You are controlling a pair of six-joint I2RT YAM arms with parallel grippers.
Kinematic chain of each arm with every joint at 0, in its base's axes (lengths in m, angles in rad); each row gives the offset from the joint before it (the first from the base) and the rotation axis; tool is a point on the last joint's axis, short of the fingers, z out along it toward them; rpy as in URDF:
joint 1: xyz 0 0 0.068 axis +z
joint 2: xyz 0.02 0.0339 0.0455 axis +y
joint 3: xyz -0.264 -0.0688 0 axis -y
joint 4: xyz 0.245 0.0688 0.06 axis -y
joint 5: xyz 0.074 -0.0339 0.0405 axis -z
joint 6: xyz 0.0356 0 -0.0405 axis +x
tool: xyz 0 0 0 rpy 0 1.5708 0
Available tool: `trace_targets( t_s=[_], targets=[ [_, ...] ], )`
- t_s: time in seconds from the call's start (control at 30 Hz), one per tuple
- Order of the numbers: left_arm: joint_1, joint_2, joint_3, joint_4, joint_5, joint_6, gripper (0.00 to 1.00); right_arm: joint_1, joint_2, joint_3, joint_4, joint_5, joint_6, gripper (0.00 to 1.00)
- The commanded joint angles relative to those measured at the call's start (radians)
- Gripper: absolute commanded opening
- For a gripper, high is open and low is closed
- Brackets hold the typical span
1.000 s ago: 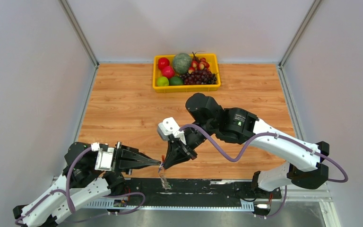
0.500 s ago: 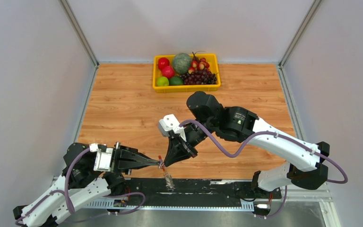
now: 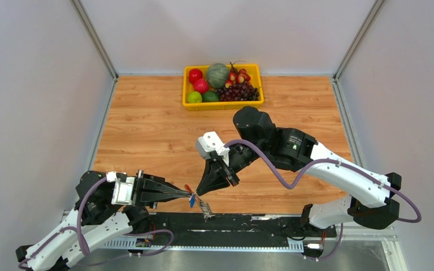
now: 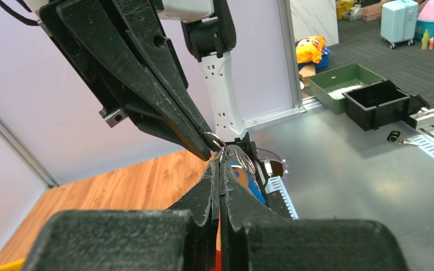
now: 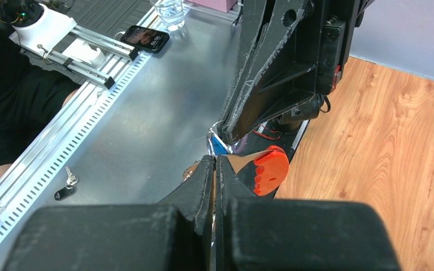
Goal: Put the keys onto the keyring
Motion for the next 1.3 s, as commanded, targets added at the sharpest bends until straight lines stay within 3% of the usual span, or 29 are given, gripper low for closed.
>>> trace_targets(
  t_s=[0.0,0.3,0.6,1.07,1.27],
  targets=[
    [0.002,0.0,-0.005,0.024,0.015,0.014,0.0,-0.008,-0.035,0.001,0.095,-0.032,0.018,0.0],
    [0.003,-0.007,-0.009,0.027,0.008,0.015,0.0,-0.008,-0.042,-0.017,0.13,0.058,0.049,0.0],
    [0.002,-0.012,-0.007,-0.001,-0.064,0.036,0.0,-0.007,-0.146,-0.139,0.346,0.189,0.17,0.0],
    [0.002,-0.059,-0.031,0.033,-0.296,0.06,0.01,-0.008,-0.293,-0.3,0.599,0.357,0.322,0.0],
    [0.003,-0.025,-0.038,0.086,-0.305,0.047,0.04,-0.008,-0.321,-0.374,0.732,0.403,0.387,0.0]
  ],
)
